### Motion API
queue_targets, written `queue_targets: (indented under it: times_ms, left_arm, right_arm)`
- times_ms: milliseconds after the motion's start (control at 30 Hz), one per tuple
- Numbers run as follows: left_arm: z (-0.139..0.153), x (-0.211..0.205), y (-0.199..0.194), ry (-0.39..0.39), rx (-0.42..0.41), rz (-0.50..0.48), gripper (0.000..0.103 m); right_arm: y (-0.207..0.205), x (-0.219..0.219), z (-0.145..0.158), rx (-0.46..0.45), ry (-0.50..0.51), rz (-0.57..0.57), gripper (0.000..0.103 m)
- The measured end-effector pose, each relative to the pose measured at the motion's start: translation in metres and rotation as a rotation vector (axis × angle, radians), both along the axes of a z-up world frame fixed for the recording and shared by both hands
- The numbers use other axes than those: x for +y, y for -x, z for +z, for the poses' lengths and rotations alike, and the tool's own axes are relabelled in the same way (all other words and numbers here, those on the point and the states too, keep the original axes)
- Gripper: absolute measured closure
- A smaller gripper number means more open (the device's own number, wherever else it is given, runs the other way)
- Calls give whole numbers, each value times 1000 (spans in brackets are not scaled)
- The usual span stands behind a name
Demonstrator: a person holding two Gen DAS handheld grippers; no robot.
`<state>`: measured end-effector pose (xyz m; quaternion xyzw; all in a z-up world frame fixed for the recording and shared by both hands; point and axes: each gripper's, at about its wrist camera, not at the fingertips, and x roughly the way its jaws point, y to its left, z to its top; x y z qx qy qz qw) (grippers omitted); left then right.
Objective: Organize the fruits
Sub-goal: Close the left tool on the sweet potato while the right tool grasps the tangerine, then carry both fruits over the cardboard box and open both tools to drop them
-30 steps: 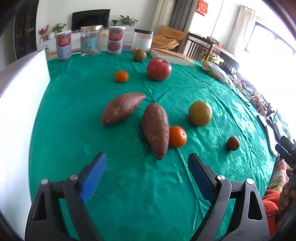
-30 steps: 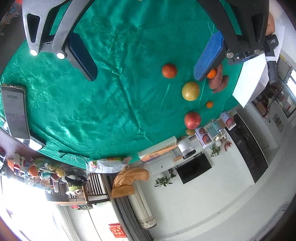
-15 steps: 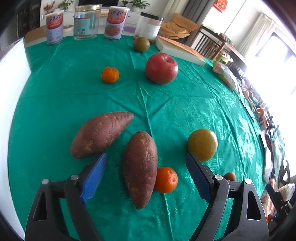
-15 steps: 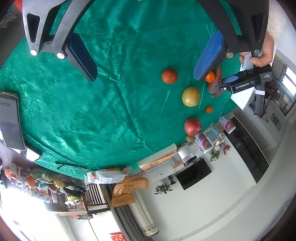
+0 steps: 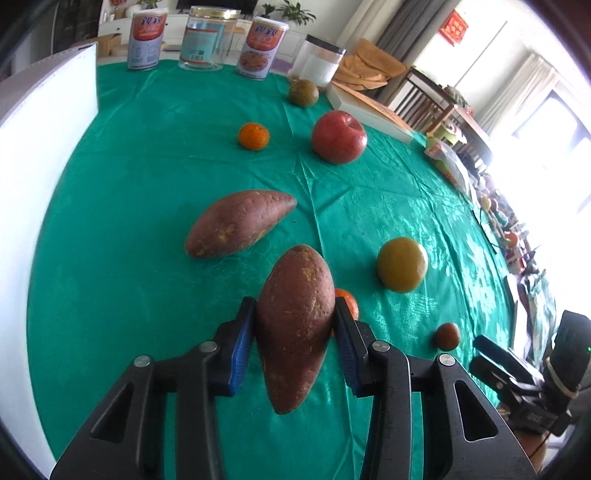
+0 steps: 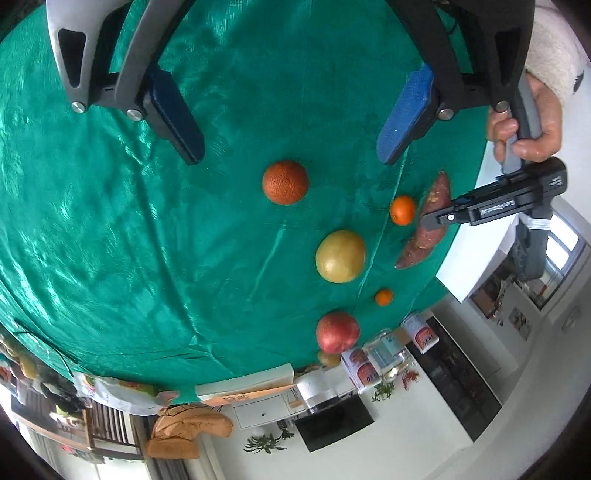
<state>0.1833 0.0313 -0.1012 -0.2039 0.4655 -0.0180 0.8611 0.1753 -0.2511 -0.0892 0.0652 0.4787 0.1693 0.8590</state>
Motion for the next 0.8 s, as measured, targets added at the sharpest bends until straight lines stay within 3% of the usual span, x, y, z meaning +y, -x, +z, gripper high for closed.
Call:
queue_targets:
  times_ms: [67,167,333,500,667,800]
  left_arm:
    - [7,5,12,0,-15,5,61]
    - [20,11,27,-6,-42,6,61]
    - [48,19,60,57,-109,-15,61]
    - [99,44,109,146,-201,-20,61]
    - [143,100,160,128,-268,75,61]
    - [139,161,191,49,-235,230,61]
  right_arm:
    - [-13,14,-10,23,84,22,30]
    - [-14,23,-20,37,143,32,73]
    - [7,21,-8,26,100,-5,74]
    - [30,56,48,-53,-3,76,74]
    - [51,152,108,-112,-143,293,73]
    - [69,250,124,-82,-247,492,73]
